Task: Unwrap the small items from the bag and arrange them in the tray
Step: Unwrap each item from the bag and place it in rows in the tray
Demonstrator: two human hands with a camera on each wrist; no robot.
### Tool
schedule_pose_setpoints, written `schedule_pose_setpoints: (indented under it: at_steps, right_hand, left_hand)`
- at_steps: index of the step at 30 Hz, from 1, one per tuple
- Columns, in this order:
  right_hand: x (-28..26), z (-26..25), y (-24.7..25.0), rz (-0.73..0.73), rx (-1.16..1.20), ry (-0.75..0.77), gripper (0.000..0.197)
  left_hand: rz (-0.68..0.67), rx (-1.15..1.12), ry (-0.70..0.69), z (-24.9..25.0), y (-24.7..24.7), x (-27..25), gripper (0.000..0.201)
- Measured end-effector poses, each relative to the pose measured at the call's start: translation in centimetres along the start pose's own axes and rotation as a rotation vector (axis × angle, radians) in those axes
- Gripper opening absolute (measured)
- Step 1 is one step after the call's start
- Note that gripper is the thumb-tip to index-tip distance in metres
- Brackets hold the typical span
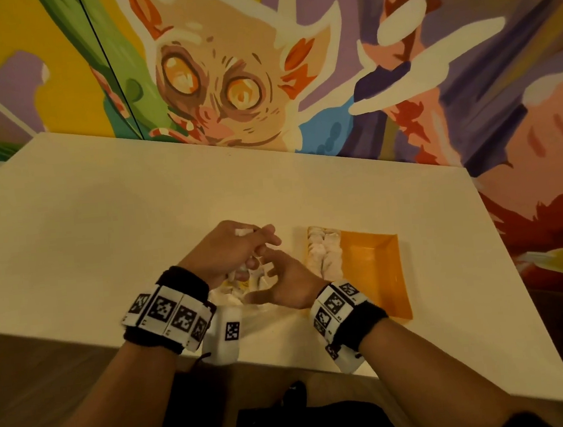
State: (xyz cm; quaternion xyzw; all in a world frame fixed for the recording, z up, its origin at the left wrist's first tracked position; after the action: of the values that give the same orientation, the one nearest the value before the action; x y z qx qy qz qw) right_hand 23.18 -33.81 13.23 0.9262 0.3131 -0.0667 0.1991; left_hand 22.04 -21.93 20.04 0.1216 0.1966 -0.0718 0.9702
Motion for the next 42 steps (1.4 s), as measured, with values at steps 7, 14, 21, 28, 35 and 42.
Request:
schedule_pose_setpoints:
  at_steps: [7, 14, 21, 28, 35, 42]
  right_hand:
    - [0.3, 0.5, -0.8, 0.160, 0.185, -0.010, 0.019]
    - [-2.4, 1.5, 0.9, 0.199, 0.238, 0.022, 0.013]
    - [-3.4, 2.0, 3.0, 0.251, 0.264, -0.040, 0.011]
    - [-3.1, 1.9, 3.4, 0.257, 0.358, -0.021, 0.015]
    - [-3.1, 1.3, 4.0, 0.295, 0.516, 0.010, 0.015]
    - [-2.9, 1.2, 4.1, 0.359, 0.466, 0.045, 0.010]
  left_hand:
    - [0.000, -0.032, 0.001, -0.3, 2.2, -1.0, 0.034]
    - [0.035, -0.070, 0.164, -5.4, 2.5, -0.7, 0.024]
    - [0.032, -0.309, 0.285, -7.3, 1.4, -0.6, 0.024]
    - [0.134, -0.495, 0.329, -8.4, 1.2, 0.6, 0.022]
    - [0.146, -0.495, 0.301, -9.3, 1.2, 1.3, 0.019]
    - [0.029, -0.139, 0.106, -6.4, -0.2, 0.8, 0.030]
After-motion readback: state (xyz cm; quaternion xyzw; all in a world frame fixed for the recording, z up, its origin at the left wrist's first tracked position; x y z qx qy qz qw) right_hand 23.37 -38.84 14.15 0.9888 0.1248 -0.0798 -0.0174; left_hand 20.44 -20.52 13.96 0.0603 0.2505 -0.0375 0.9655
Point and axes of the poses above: each hand's wrist, its own x-axis towards the middle knuckle, its own y-axis out of the back of the hand, z = x × y, the point moved 4 cm from there along x, towards the middle knuckle, and after that the axes turned 9 degrees about x, right-handed, at the moved point
